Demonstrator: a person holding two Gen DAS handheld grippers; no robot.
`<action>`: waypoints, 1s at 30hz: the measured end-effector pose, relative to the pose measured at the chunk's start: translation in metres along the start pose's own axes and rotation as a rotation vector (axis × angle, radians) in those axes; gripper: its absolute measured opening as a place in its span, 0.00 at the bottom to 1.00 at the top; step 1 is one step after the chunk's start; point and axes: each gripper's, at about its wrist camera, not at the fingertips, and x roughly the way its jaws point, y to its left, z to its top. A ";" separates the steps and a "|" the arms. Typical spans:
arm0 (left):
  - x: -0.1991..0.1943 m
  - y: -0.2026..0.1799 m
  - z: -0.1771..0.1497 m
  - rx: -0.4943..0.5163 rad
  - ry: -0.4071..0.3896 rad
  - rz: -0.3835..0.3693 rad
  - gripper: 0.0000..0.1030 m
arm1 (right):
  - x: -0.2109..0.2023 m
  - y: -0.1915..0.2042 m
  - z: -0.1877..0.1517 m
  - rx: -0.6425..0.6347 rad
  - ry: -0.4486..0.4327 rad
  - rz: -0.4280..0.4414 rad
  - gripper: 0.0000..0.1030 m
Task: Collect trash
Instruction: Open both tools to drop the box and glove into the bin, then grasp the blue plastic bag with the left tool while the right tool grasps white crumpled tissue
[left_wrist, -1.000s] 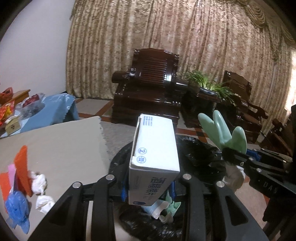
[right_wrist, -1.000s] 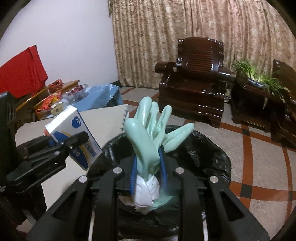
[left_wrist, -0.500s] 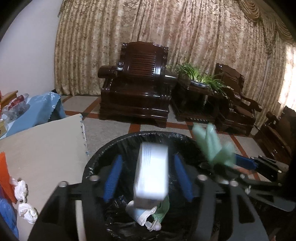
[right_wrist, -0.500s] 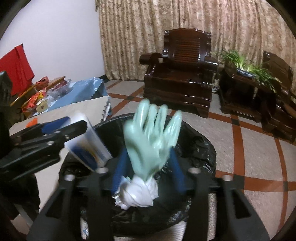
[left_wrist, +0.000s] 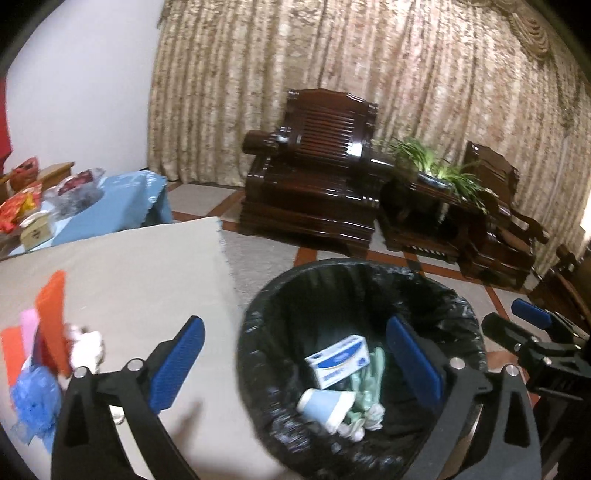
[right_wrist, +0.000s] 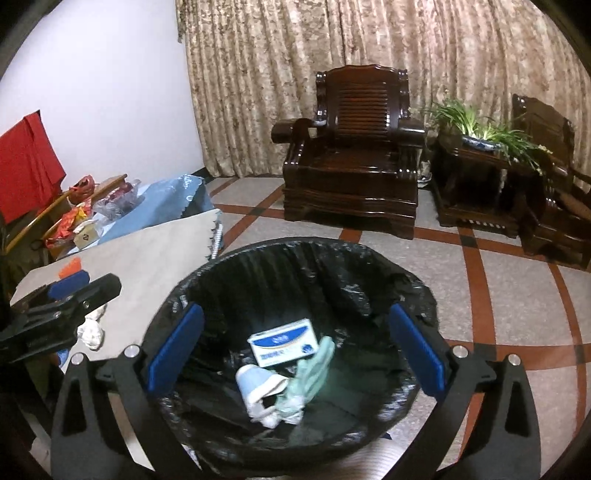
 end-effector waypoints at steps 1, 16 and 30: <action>-0.005 0.006 -0.002 -0.007 -0.003 0.012 0.94 | 0.000 0.004 0.000 -0.004 0.001 0.005 0.95; -0.067 0.105 -0.037 -0.074 -0.043 0.261 0.94 | 0.017 0.115 0.002 -0.156 0.019 0.171 0.95; -0.105 0.199 -0.074 -0.200 -0.028 0.479 0.94 | 0.037 0.215 -0.004 -0.290 0.053 0.337 0.95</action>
